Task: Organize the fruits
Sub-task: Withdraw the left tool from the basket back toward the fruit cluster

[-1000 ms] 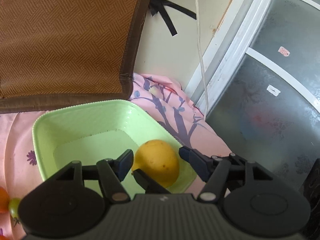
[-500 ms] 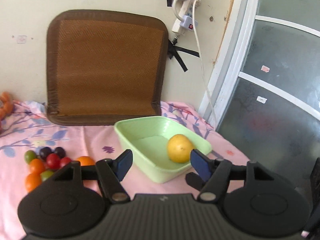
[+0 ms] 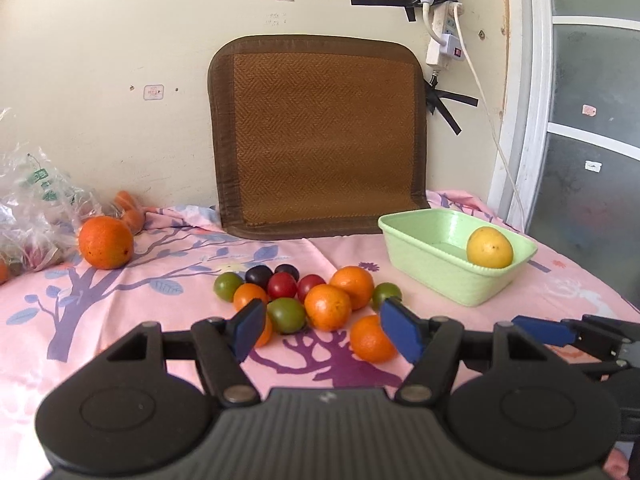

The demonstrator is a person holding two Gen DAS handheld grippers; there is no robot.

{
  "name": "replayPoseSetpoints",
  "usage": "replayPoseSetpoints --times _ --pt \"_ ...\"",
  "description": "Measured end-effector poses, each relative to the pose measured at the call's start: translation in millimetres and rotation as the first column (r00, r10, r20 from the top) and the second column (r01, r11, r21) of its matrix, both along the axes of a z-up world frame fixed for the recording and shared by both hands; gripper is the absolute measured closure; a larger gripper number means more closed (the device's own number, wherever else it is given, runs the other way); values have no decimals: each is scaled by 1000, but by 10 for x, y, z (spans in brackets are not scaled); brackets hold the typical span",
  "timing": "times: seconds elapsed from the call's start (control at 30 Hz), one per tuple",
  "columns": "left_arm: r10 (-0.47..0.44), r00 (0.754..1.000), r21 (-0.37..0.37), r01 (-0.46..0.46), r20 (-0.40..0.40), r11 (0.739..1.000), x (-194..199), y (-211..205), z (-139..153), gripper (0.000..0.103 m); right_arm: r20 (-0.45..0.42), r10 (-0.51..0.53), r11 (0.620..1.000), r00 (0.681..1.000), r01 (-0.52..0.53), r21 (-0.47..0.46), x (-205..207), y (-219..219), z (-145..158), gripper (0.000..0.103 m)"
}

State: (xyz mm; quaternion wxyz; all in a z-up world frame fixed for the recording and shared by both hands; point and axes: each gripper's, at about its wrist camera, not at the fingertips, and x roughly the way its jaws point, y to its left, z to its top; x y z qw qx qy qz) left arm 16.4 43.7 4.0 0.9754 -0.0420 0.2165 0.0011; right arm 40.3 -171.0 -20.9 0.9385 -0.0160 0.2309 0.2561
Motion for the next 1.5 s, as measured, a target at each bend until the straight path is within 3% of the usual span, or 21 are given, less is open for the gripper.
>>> replayPoseSetpoints --times 0.5,1.5 --pt "-15 1000 -130 14 -8 991 -28 349 -163 38 -23 -44 997 999 42 -61 46 332 -34 38" --pt "-1 1000 -121 -2 -30 993 -7 330 -196 38 -38 -68 997 997 67 -38 65 328 -30 38"
